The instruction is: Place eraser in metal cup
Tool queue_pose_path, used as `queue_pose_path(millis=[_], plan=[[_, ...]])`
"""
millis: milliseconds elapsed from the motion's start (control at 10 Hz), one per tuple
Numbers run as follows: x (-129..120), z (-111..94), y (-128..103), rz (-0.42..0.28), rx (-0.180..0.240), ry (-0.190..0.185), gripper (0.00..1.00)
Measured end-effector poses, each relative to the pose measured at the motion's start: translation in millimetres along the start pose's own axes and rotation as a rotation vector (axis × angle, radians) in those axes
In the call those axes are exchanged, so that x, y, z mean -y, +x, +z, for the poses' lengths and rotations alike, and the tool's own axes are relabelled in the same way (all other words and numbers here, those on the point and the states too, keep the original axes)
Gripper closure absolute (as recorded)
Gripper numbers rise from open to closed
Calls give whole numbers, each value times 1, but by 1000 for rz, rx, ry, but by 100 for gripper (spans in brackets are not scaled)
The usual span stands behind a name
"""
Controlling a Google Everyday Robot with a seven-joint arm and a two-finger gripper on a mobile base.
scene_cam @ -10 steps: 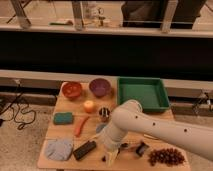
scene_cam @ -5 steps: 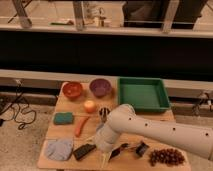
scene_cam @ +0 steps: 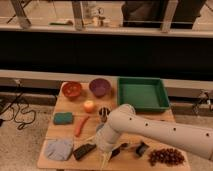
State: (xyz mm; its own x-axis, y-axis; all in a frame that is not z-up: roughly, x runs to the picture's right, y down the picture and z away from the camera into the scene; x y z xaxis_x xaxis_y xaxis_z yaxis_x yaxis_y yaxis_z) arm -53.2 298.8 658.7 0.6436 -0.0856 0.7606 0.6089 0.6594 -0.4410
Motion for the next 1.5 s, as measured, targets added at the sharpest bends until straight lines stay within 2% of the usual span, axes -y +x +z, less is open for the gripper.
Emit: queue_pose_path(millis=[400, 700, 1200, 1500], plan=[[23, 40, -18, -31, 28, -39, 20], [41, 57, -23, -51, 37, -57, 20], [64, 64, -19, -79, 20, -65, 20], [63, 65, -10, -90, 26, -56, 20]])
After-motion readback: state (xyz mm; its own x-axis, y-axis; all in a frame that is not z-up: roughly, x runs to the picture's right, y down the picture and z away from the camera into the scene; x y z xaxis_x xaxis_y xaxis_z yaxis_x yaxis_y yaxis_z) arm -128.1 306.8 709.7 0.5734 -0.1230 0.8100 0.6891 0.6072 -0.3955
